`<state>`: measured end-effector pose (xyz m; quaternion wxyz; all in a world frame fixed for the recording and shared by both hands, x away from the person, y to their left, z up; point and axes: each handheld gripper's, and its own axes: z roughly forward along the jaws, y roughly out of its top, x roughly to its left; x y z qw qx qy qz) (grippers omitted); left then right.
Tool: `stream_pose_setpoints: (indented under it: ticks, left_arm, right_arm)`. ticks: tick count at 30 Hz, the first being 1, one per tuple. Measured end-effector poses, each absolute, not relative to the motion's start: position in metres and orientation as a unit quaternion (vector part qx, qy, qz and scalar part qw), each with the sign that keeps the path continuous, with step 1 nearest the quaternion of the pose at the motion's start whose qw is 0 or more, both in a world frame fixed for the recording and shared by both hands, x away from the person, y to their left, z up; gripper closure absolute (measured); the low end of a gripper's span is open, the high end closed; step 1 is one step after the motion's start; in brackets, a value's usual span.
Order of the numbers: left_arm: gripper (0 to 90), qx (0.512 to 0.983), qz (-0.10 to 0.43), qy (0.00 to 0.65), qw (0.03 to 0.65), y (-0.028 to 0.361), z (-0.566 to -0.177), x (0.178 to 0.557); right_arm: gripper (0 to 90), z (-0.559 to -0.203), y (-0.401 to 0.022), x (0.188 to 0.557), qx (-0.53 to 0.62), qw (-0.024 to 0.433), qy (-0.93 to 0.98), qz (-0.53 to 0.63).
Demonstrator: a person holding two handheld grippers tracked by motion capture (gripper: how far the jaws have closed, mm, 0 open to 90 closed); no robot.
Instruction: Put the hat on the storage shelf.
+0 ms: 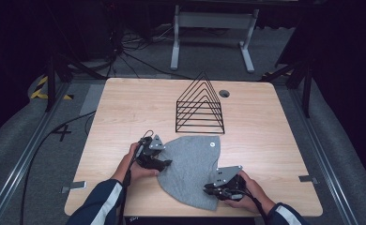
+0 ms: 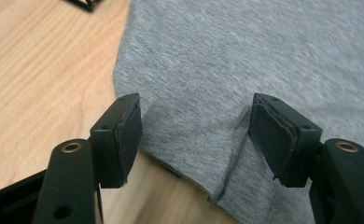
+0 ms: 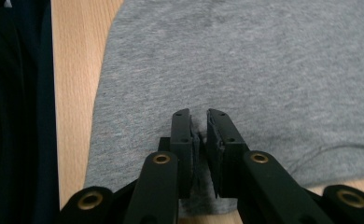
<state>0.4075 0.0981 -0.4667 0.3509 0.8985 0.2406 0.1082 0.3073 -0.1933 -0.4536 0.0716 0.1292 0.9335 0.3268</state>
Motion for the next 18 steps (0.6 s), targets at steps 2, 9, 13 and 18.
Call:
stream_pose_setpoints:
  ticks: [2,9,13,18]
  left_arm:
    - [29.7,0.899,0.107,0.254,0.341,0.094,-0.463,0.408]
    - [30.4,0.884,0.1,0.213,0.404,0.075,-0.437,0.38]
    - [32.3,0.896,0.089,0.159,0.405,0.046,-0.435,0.358]
    - [34.4,0.912,0.056,0.098,0.393,0.009,-0.446,0.333]
  right_arm:
    - [84.5,-0.452,-0.195,0.308,0.131,0.075,0.929,0.337]
    - [85.5,-0.432,-0.22,0.329,0.179,0.141,0.9,0.372]
    - [84.7,-0.428,-0.234,0.355,0.215,0.177,0.886,0.37]
    - [84.6,-0.436,-0.239,0.383,0.247,0.193,0.882,0.352]
